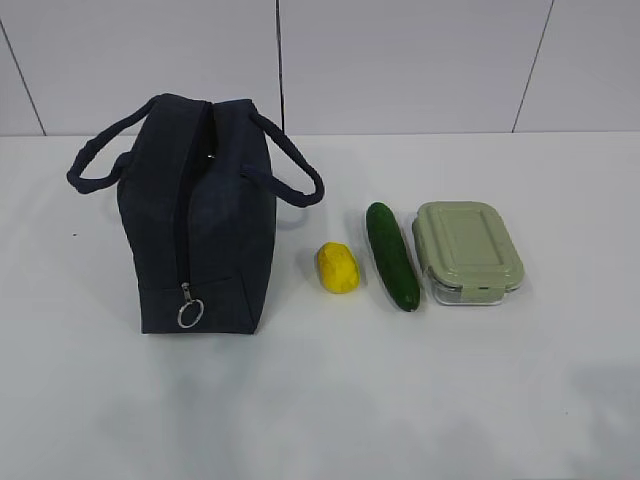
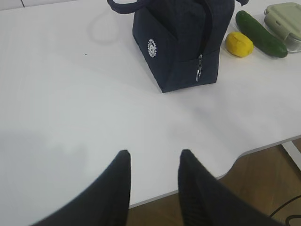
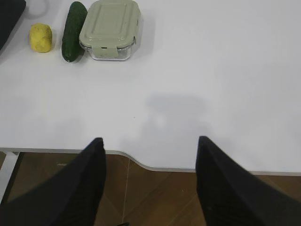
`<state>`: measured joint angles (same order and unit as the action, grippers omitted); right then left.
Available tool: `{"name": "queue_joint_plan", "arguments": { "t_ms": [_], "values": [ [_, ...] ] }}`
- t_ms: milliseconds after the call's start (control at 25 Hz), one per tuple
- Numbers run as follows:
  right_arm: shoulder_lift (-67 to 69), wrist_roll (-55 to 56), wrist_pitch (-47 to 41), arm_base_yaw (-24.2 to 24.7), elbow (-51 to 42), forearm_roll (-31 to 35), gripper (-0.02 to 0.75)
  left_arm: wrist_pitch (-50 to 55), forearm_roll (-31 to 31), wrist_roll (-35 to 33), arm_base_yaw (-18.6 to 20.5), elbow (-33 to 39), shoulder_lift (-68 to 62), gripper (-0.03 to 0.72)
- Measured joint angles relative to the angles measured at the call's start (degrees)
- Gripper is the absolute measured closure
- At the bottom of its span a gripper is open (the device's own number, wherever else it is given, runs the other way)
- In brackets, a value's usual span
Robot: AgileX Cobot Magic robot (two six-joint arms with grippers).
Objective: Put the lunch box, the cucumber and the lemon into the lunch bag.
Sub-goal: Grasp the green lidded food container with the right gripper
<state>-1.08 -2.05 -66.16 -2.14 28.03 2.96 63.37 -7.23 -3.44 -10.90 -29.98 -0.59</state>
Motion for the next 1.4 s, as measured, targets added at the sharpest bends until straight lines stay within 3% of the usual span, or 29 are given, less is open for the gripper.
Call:
{"name": "queue_joint_plan", "arguments": {
  "t_ms": [440, 560, 920, 1400],
  "values": [
    [0.0, 0.2, 0.0, 0.0, 0.7, -0.6, 0.283, 0.0, 0.0, 0.0, 0.0, 0.0, 0.0, 0.443],
    [1.6, 0.4, 0.0, 0.0, 2.5, 1.9, 0.283, 0.0, 0.0, 0.0, 0.0, 0.0, 0.0, 0.443],
    [21.1, -3.3, 3.6, 0.0, 2.9, 21.8, 0.283, 0.0, 0.0, 0.0, 0.0, 0.0, 0.0, 0.443],
    [53.2, -24.5, 6.5, 0.0, 6.8, 44.5, 0.283, 0.0, 0.0, 0.0, 0.0, 0.0, 0.0, 0.443]
  ]
}}
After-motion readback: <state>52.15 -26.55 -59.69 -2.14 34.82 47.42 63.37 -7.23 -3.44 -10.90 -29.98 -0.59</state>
